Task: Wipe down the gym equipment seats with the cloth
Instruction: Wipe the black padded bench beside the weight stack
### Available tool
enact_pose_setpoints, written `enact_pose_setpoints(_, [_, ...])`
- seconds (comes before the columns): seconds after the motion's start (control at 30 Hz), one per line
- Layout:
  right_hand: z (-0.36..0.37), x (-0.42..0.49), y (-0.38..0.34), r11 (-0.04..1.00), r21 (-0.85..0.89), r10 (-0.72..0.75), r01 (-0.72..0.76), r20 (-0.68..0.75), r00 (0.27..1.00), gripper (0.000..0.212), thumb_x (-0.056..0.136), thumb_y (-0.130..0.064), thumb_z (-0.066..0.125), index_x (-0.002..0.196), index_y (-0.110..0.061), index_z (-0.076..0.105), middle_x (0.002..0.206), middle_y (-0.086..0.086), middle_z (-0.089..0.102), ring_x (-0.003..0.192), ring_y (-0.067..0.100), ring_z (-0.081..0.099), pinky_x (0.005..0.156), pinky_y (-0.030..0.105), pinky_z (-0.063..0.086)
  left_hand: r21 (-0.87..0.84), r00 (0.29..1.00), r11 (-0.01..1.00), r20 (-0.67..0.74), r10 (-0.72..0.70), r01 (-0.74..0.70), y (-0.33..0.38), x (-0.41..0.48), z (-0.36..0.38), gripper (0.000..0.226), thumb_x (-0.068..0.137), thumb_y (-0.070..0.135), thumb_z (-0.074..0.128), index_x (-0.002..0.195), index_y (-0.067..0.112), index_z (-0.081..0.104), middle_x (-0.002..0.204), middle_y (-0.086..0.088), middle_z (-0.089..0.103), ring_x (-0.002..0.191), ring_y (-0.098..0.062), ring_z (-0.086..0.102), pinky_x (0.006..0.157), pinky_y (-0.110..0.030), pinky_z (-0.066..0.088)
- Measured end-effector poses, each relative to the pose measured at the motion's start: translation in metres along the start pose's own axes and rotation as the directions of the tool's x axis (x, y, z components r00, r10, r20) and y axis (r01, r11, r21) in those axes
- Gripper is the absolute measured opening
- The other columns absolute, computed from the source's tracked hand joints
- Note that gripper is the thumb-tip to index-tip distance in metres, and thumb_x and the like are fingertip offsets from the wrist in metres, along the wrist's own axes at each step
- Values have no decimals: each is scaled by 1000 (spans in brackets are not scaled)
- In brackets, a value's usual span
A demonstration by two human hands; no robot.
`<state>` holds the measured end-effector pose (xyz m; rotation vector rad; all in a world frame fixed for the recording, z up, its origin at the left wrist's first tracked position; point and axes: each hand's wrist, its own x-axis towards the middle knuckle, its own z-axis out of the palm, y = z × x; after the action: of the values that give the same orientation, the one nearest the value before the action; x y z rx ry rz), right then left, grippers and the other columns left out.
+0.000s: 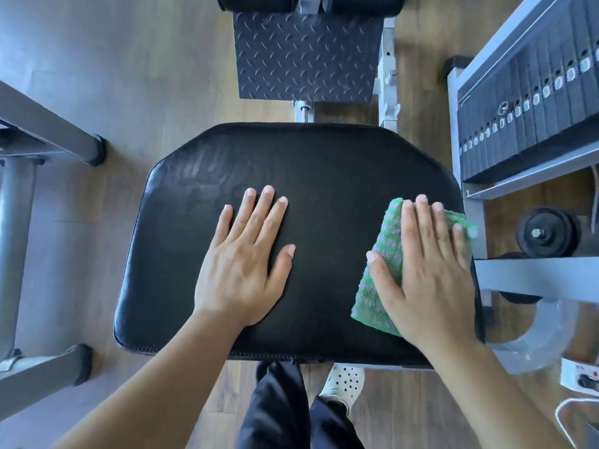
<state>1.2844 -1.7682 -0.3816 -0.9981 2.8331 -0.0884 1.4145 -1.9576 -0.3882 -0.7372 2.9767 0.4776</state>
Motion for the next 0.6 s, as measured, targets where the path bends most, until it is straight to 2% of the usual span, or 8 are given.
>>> enact_pose_setpoints(0.17, [1, 14, -9, 997, -18, -76, 76, 18, 997, 74, 95, -53, 21, 152, -6, 20, 159, 11, 16, 148, 26, 11, 120, 46, 10, 7, 1000, 1000, -9, 3, -3, 0, 1, 1, 60, 96, 43, 28, 150, 18, 28, 159, 2, 18, 147, -16, 7, 120, -40, 9])
enact_pose_setpoints(0.33, [-3, -25, -7, 988, 16, -151, 151, 41, 988, 73, 96, -52, 26, 152, -6, 18, 160, 10, 13, 148, 23, 8, 119, 47, 14, 11, 1000, 1000, -7, 2, -2, 0, 1, 2, 59, 96, 44, 28, 150, 19, 27, 159, 2, 18, 147, -15, 7, 120, -39, 7])
enact_pose_setpoints(0.47, [-4, -50, 2, 991, 32, -128, 127, 28, 991, 75, 93, -53, 29, 151, -6, 23, 159, 10, 17, 148, 24, 13, 117, 48, 17, 4, 1000, 1000, -6, -4, 4, 1, 1, 1, 59, 96, 44, 28, 150, 20, 27, 159, 3, 16, 147, -14, 6, 120, -38, 6])
enact_pose_setpoints(0.6, [-1, -30, 7, 999, 29, -34, 33, 18, 999, 75, 94, -55, 24, 151, -6, 22, 159, 10, 18, 147, 24, 14, 118, 48, 15, 0, 1000, 1000, -12, -4, 4, 1, 1, 1, 59, 96, 44, 28, 150, 21, 27, 159, 4, 16, 147, -14, 6, 120, -37, 6])
